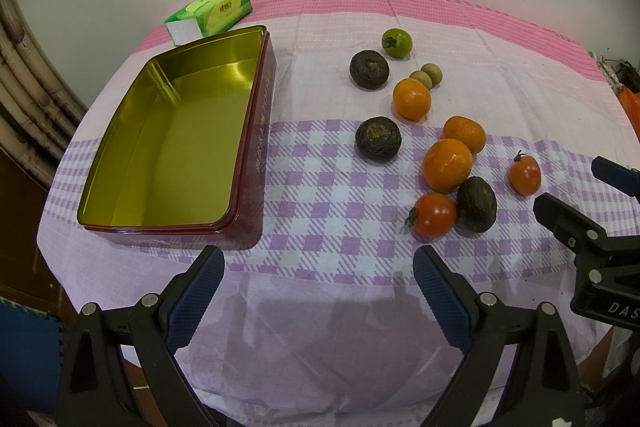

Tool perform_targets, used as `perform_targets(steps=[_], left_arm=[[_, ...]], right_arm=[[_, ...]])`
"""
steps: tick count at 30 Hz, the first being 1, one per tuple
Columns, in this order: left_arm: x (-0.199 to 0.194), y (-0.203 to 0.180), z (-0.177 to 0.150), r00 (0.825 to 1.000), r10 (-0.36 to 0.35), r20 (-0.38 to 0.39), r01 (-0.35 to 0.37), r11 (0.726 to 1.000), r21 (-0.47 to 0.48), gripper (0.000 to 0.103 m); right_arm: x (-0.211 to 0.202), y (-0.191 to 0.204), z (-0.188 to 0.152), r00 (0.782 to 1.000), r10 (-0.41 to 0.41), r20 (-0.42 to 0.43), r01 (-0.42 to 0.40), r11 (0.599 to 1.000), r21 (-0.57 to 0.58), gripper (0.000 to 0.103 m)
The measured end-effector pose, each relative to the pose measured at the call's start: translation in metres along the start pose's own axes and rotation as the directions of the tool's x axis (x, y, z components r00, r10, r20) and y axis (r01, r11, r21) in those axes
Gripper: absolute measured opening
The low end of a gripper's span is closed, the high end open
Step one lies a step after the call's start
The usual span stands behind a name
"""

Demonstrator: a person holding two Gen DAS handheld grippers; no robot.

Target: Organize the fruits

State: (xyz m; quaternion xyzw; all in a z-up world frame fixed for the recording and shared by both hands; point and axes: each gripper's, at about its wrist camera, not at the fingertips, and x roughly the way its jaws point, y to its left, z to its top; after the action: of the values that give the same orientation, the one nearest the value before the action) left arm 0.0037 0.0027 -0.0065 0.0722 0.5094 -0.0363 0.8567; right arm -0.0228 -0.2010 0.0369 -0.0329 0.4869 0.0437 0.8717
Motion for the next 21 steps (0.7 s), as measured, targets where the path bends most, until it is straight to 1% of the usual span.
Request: perform_targets(steps=[17, 21], left_arm=[[0.001, 0.000, 0.000, 1.000, -0.005, 0.001, 0.005, 1.000, -0.003, 0.094], [0.003, 0.000, 0.001, 1.000, -0.011, -0.002, 0.011, 1.000, -0.008, 0.094]], right_arm=[[0.008, -0.004, -0.004, 1.000, 0.005, -0.016, -0.005, 1.000, 0.001, 0.097], [0.012, -0.009, -0.004, 1.000, -0.003, -0.028, 0.003, 1.000, 0.002, 0.093]])
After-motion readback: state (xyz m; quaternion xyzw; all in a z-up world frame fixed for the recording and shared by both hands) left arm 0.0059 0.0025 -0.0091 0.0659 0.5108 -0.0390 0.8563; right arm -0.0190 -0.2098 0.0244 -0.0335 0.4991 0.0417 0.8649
